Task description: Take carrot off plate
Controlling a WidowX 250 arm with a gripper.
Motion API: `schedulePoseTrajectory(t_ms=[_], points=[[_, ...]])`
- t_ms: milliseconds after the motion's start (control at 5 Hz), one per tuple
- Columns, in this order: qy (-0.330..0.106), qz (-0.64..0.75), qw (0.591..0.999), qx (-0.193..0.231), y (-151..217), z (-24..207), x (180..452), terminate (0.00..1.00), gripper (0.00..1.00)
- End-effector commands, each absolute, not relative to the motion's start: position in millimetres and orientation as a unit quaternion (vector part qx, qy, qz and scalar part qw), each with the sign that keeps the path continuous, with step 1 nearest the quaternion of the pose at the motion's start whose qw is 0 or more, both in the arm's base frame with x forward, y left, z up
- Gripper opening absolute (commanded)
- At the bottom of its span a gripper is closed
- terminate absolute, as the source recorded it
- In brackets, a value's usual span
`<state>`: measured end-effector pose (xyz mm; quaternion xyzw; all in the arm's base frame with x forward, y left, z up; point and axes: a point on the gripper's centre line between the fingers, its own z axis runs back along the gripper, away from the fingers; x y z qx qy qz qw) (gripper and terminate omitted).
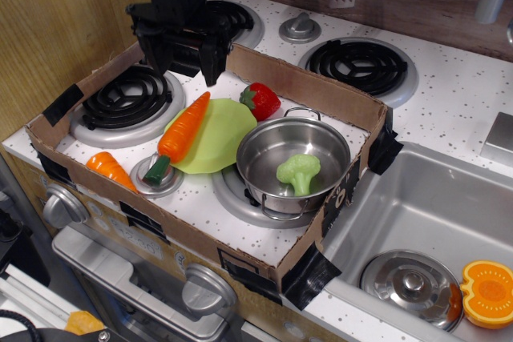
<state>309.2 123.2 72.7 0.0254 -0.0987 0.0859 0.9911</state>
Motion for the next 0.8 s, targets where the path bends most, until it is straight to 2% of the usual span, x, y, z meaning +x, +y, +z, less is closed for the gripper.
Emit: schedulePoseTrajectory(t_ms=[0, 200, 600], points=[[-0.143, 0.067, 0.986, 0.062, 113.5, 75.8, 293.8, 0.00, 1.00], [-0.146, 0.056, 0.984, 0.082, 111.7, 68.7, 284.1, 0.00, 1.00], [-0.146, 0.072, 0.983, 0.082, 114.0, 53.8, 273.8, 0.00, 1.00]])
